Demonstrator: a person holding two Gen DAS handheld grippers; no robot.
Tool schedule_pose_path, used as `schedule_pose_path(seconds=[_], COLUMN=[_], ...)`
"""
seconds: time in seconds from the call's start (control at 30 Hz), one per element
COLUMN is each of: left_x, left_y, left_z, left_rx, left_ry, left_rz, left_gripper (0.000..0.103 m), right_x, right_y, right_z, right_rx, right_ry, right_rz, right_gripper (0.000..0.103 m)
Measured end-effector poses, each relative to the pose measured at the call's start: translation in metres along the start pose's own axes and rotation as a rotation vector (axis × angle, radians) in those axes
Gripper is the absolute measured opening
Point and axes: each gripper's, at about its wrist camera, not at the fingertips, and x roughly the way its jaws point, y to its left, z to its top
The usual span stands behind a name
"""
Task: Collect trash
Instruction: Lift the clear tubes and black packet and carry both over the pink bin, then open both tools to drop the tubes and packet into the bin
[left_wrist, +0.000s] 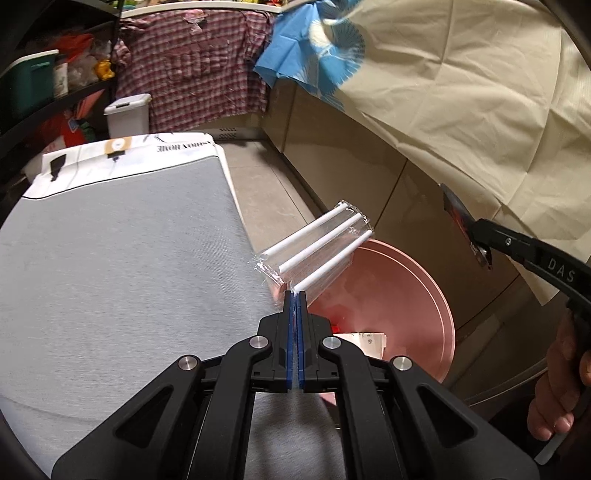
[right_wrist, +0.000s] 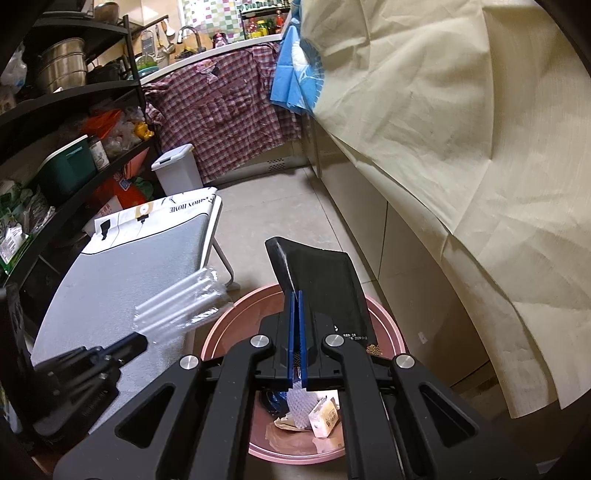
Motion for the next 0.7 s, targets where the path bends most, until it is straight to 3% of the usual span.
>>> schedule_pose_path(seconds=[0.47, 0.6, 0.63, 0.67, 0.7], left_x=[0.022, 0.025, 0.025, 0.025, 0.025], left_y=[-0.02, -0.019, -0.018, -0.017, -0.016], left_z=[0.002, 0.004, 0.004, 0.004, 0.004], left_rx=[0.012, -0.003, -0.008, -0.013, -0.016], left_ry=[0.034, 0.047, 0.051, 0.056, 0.056], left_rz=[-0.013, -0.038, -0.043, -0.046, -0.044], left_gripper=[0.001, 0.003, 0.009, 0.019, 0.023], right_x=[0.008, 0.019, 0.021, 0.021, 0.02], right_y=[-0.005, -0.006, -0.006, -0.008, -0.008], right_z=[-0.002, -0.003, -0.004, -0.004, -0.005], right_rx=[0.012, 0.014, 0.016, 0.021, 0.023], right_ry=[0.035, 0.083, 0.093, 0.093, 0.085], right_rz=[-0.013, -0.032, -0.04, -0.053, -0.066], right_gripper=[0.003, 0.009, 0.021, 0.045, 0.055])
